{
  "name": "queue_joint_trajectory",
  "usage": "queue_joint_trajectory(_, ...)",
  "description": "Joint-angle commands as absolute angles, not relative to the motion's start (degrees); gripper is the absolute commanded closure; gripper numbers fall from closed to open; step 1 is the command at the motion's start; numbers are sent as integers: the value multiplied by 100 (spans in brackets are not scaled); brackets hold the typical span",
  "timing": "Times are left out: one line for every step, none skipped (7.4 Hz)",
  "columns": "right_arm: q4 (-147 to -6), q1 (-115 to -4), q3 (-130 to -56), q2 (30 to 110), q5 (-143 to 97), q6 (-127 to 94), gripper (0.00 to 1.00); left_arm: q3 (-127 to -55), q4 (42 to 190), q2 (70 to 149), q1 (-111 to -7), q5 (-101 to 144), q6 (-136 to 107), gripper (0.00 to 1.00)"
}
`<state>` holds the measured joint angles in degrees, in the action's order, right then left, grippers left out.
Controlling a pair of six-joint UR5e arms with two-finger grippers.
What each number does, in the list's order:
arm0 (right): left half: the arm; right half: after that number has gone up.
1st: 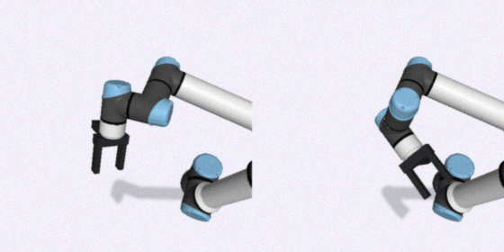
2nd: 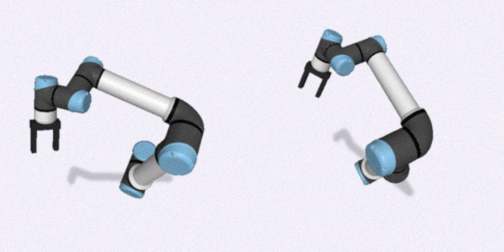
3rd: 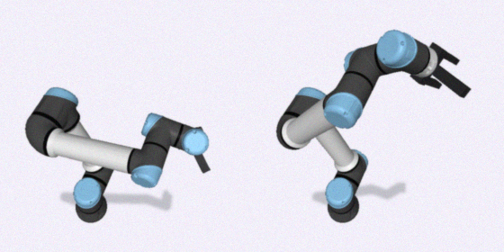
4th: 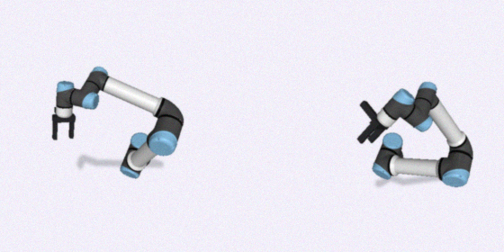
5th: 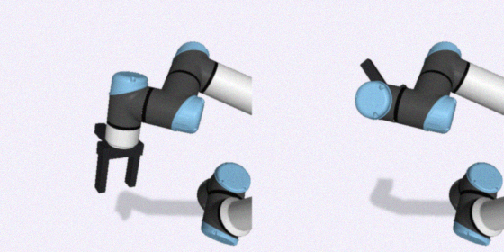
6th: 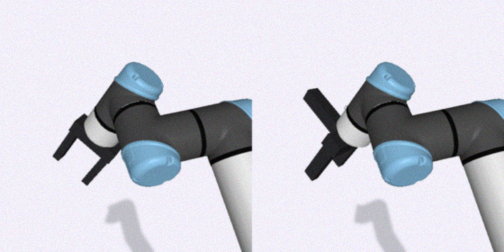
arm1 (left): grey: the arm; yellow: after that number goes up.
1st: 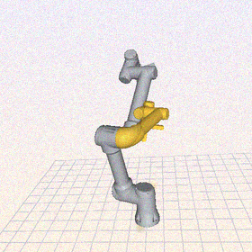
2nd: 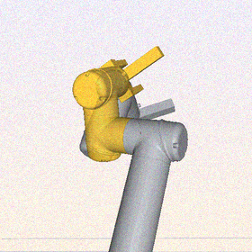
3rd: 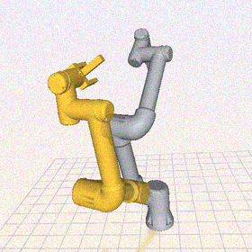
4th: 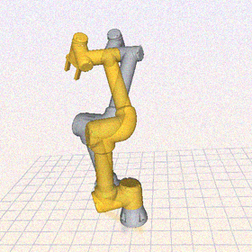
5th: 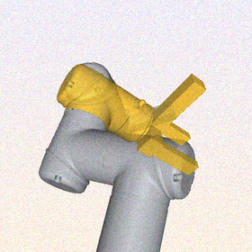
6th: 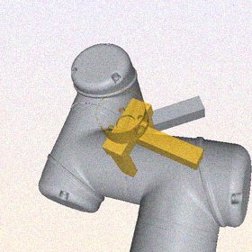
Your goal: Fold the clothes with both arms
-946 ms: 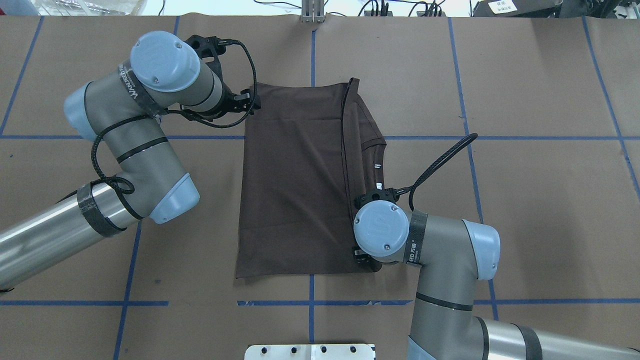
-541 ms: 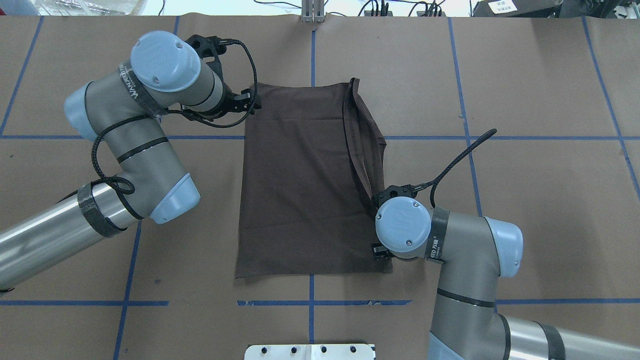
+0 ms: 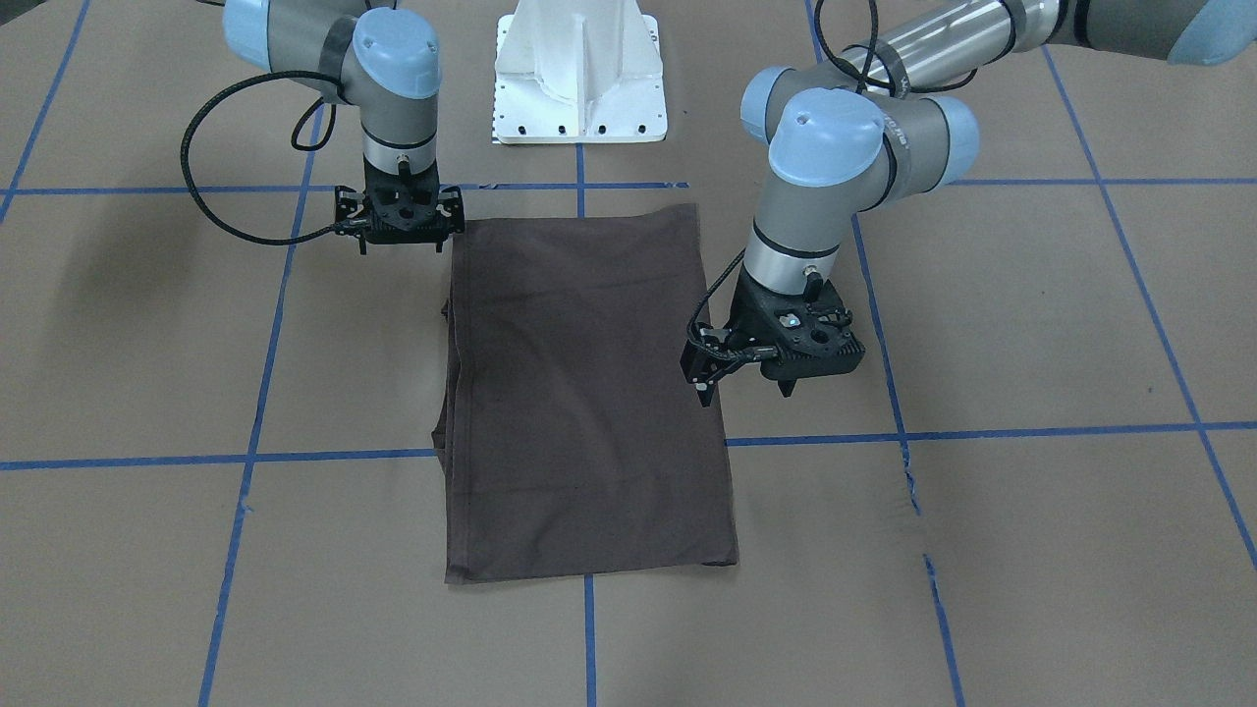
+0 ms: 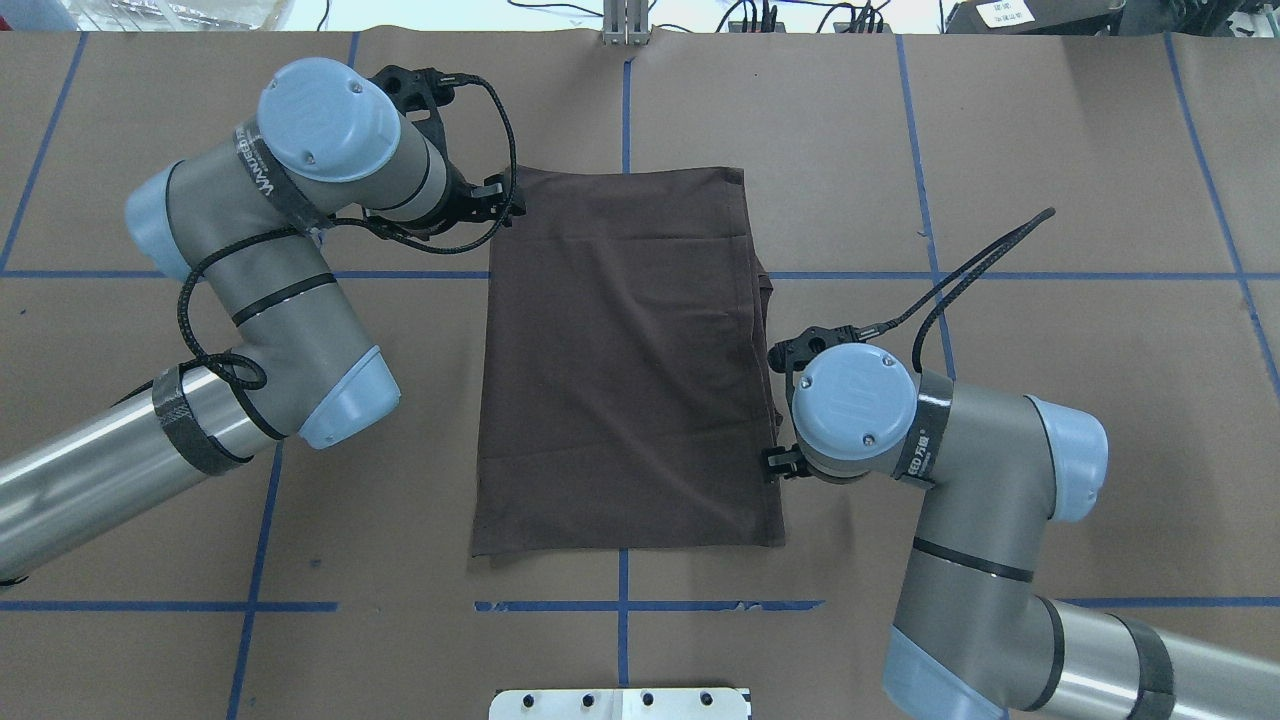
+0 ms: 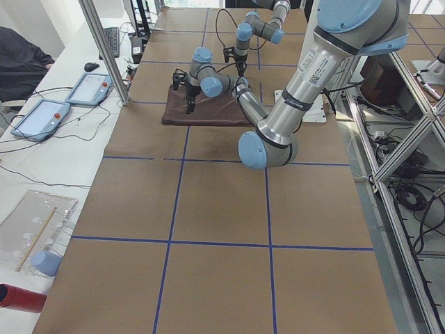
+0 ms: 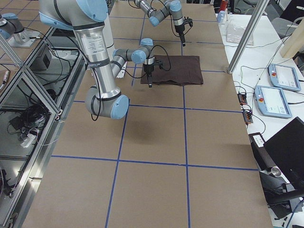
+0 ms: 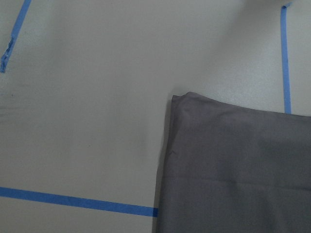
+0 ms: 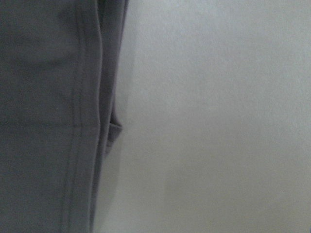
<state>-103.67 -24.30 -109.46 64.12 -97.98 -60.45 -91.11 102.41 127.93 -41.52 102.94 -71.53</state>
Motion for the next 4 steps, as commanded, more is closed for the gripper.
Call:
queue_joint_trajectory(-10327, -2951, -9946, 5270, -9913, -5846, 0, -9114, 10239, 12779, -4149, 10309, -7137, 0)
queue_joint_trajectory(-10014, -3092, -9801, 5108, -10071, -5845, 0, -9114, 10291, 12701, -4148, 10310, -7128, 0)
queue_joint_trajectory(-9376, -3329, -9809, 5228, -10734, -5906, 0, -9262, 10431, 12483, -4070, 10466, -7241, 0)
queue_joint_trajectory(-9160, -3418, -9870, 5299, -11106, -6063, 0, -9881, 10668, 11871, -3730, 10737, -7851, 0)
